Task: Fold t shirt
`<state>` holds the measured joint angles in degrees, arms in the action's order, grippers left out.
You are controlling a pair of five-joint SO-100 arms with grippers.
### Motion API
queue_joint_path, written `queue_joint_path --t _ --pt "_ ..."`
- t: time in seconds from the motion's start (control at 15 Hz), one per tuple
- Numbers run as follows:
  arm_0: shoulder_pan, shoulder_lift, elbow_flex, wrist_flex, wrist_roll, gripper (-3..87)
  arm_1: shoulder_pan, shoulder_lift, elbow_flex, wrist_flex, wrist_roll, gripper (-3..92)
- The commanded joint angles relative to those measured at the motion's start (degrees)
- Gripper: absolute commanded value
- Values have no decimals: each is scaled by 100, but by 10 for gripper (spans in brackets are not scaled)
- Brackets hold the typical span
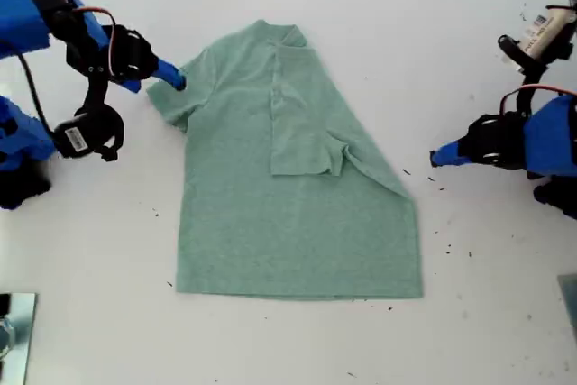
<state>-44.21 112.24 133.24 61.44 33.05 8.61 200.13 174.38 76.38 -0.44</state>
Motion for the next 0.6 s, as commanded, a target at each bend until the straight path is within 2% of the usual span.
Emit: queue_joint_path --t 0.0,0.07,0.13,0.2,0.27,0.4,0.53 --pt "0 -492 123 -554 -26 270 53 62 396 -53 -114 25" --pt "62 -756 237 -809 -53 261 53 62 396 -53 -132 25" --pt "141 -967 246 -923 -97 189 53 62 396 -53 -149 25" --pt "193 -905 237 -967 -105 25 70 62 396 -53 -176 25" --pt "264 -589 167 -844 -114 -2 88 62 396 -53 -193 25" --pt "281 334 -229 -475 -79 -2 88 62 396 -53 -193 25" --pt "220 650 -958 -255 246 -2 88 62 396 -53 -185 25"
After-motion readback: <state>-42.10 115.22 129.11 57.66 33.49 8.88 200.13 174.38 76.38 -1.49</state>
